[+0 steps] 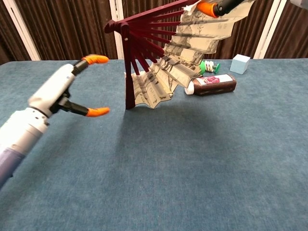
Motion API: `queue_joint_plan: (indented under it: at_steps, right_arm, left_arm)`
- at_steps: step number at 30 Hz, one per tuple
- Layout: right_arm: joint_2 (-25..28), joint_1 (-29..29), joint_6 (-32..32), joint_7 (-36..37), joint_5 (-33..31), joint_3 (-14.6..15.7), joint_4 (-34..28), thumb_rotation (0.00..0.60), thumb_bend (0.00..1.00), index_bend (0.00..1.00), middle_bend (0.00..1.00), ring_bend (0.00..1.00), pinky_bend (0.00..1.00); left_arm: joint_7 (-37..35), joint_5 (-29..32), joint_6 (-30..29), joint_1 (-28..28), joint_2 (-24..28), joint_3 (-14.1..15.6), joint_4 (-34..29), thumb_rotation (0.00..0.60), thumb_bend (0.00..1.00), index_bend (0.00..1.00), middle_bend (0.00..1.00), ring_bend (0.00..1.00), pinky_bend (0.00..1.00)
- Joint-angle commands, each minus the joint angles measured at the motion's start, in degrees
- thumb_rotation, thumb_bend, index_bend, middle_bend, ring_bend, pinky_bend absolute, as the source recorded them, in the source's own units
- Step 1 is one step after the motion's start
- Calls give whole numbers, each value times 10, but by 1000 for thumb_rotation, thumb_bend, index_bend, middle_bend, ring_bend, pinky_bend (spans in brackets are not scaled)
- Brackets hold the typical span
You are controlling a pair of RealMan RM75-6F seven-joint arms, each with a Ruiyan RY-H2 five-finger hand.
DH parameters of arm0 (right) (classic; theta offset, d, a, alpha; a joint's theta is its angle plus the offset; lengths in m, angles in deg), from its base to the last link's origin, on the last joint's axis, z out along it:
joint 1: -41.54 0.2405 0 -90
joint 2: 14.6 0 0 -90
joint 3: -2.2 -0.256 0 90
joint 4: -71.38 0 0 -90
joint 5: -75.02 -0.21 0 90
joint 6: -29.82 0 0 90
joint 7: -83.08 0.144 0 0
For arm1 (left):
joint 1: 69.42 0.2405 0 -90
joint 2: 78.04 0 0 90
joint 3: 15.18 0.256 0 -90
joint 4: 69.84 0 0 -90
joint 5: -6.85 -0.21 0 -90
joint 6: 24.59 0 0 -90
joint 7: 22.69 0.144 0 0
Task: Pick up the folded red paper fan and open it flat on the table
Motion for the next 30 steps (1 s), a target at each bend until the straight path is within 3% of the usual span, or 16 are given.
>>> queue_joint_plan:
  at_steps: [1, 4, 17, 24, 30]
  right_arm:
    - [5, 2, -1, -3, 0, -3, -9, 600, 454, 814, 181, 223, 174]
    - [9, 3, -2, -8, 0, -5, -22, 600, 455, 814, 181, 223, 175]
    - [16, -4, -1, -6, 8, 5, -62, 600, 457, 816, 181, 223, 175]
    - [27, -11, 0, 2, 17, 13, -72, 600, 457, 816, 181, 223, 175]
    - [38, -20, 8, 17, 13, 8, -68, 600, 457, 816, 181, 223, 175]
  left_arm:
    - [5, 4, 20, -12, -25, -3, 21, 600, 214, 176, 65, 0, 0]
    - [5, 7, 36, -21, -45, -4, 34, 600, 243, 213, 89, 0, 0]
    - [51, 46, 99, -68, -45, -11, -61, 600, 310, 354, 192, 0, 0]
    - [84, 83, 99, -88, -45, -15, -90, 600, 485, 600, 435, 46, 59]
    - [88, 86, 51, -91, -45, -8, -59, 600, 526, 707, 536, 102, 99]
